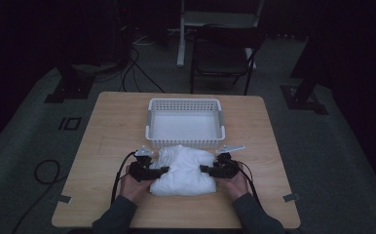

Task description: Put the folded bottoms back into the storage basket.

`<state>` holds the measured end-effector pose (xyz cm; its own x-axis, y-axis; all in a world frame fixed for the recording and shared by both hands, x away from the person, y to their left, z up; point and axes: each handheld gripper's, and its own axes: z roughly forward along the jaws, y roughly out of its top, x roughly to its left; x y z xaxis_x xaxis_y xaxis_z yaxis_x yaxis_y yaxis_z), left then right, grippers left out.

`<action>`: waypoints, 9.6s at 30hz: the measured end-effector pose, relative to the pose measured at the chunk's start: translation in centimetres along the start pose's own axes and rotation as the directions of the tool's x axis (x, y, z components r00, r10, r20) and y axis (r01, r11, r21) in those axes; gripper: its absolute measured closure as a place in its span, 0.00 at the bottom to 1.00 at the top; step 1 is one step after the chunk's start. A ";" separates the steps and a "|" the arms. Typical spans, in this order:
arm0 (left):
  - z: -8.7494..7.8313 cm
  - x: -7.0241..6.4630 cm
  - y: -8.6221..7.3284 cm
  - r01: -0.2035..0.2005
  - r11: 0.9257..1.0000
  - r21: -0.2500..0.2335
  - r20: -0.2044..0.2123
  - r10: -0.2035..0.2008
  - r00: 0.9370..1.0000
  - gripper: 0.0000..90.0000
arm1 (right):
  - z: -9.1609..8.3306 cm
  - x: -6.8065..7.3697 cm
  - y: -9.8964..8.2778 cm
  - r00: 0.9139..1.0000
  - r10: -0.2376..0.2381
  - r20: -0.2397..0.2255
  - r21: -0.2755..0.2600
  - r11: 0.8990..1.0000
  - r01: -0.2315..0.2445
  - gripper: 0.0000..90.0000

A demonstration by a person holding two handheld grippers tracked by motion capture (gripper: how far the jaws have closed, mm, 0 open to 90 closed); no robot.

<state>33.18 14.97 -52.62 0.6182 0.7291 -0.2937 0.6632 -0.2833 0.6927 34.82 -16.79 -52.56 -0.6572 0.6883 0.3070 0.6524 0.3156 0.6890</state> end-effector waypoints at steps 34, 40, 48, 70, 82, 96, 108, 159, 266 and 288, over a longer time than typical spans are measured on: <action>-2.4 -1.7 0.6 -0.070 0.997 -0.034 -0.069 0.068 0.995 0.61 | -2.1 1.9 0.7 0.998 -0.063 0.011 -0.048 0.997 0.063 0.74; -2.7 -2.0 0.7 -0.075 0.996 -0.040 -0.071 0.072 0.995 0.61 | -2.4 2.1 0.8 0.998 -0.069 0.010 -0.055 0.996 0.069 0.74; -3.2 -2.2 1.0 -0.084 0.995 -0.049 -0.077 0.081 0.994 0.61 | -2.9 2.5 1.2 0.996 -0.082 0.016 -0.065 0.994 0.083 0.74; -4.8 -2.4 2.5 -0.112 0.991 -0.077 -0.085 0.106 0.991 0.61 | -4.2 3.5 3.0 0.991 -0.124 0.041 -0.095 0.987 0.127 0.74; -5.3 -2.4 3.2 -0.121 0.989 -0.089 -0.098 0.112 0.989 0.61 | -4.4 3.7 4.0 0.988 -0.146 0.059 -0.105 0.983 0.151 0.74; -5.9 -2.3 4.4 -0.135 0.984 -0.117 -0.114 0.122 0.986 0.61 | -4.9 3.8 5.2 0.986 -0.153 0.073 -0.128 0.979 0.161 0.74; -5.9 -2.1 5.3 -0.137 0.982 -0.128 -0.118 0.122 0.986 0.61 | -5.2 3.5 6.0 0.985 -0.153 0.084 -0.140 0.977 0.164 0.74; -6.5 -1.1 8.7 -0.129 0.976 -0.174 -0.127 0.108 0.986 0.62 | -5.9 3.0 9.6 0.980 -0.155 0.120 -0.176 0.969 0.175 0.74; -4.5 1.6 15.1 -0.130 0.965 -0.228 -0.174 0.091 0.981 0.62 | -5.3 0.0 15.0 0.972 -0.105 0.210 -0.221 0.963 0.151 0.74; -3.3 2.6 16.2 -0.109 0.969 -0.223 -0.199 0.064 0.978 0.63 | -4.1 -1.0 16.0 0.967 -0.084 0.240 -0.208 0.969 0.135 0.74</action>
<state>44.11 14.30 -39.99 0.5627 0.8191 -0.1117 0.4813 -0.2147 0.8498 44.36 -15.15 -39.16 -0.5997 0.7960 0.0820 0.4649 0.2632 0.8453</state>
